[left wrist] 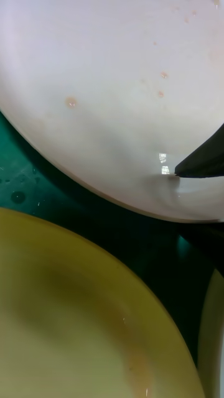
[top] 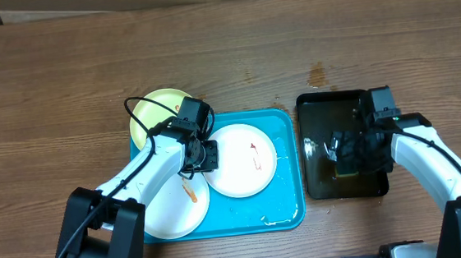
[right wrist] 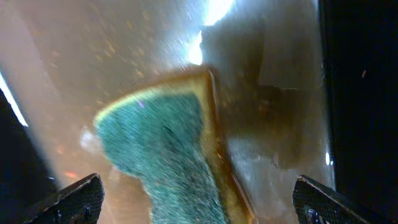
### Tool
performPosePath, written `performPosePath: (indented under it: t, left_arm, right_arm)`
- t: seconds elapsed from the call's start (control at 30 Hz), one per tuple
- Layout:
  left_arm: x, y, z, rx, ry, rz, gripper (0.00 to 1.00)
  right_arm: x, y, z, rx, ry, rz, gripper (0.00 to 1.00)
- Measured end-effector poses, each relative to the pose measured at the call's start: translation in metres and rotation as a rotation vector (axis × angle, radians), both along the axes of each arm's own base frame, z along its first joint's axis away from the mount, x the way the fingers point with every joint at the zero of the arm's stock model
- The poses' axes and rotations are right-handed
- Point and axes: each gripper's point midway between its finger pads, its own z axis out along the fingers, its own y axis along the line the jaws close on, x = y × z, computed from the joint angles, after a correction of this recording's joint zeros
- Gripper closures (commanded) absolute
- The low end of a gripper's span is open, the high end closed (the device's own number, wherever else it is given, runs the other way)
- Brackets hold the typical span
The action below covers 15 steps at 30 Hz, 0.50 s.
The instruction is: Clean dirty plates on tray and stack at the side
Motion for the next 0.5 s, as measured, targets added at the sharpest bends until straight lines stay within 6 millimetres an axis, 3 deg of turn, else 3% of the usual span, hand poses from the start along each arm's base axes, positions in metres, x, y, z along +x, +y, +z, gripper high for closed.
performPosePath:
  t: [0.1, 0.17, 0.23, 0.3, 0.47, 0.5]
  left_arm:
    - [0.001, 0.000, 0.000, -0.001, -0.002, 0.000, 0.75]
    - [0.002, -0.001, 0.000, -0.004, -0.010, 0.000, 0.75]
    - [0.003, -0.001, 0.000, -0.005, -0.013, 0.000, 0.75]
    - [0.003, -0.001, 0.000, -0.005, -0.013, 0.000, 0.75]
    - [0.003, -0.001, 0.000, -0.005, -0.013, 0.000, 0.75]
    - [0.003, -0.001, 0.000, -0.005, -0.013, 0.000, 0.75]
  right_arm:
    - [-0.004, 0.000, -0.003, 0.000, 0.011, 0.000, 0.13]
    - [-0.005, 0.000, -0.006, 0.000, 0.010, 0.000, 0.29]
    - [-0.010, -0.001, -0.010, -0.001, 0.020, -0.001, 0.51]
    - [-0.016, 0.000, -0.014, 0.004, 0.037, -0.003, 0.56]
    - [-0.023, 0.003, -0.015, 0.020, 0.062, 0.004, 0.57]
    - [-0.024, 0.003, -0.015, 0.023, 0.066, 0.003, 0.67]
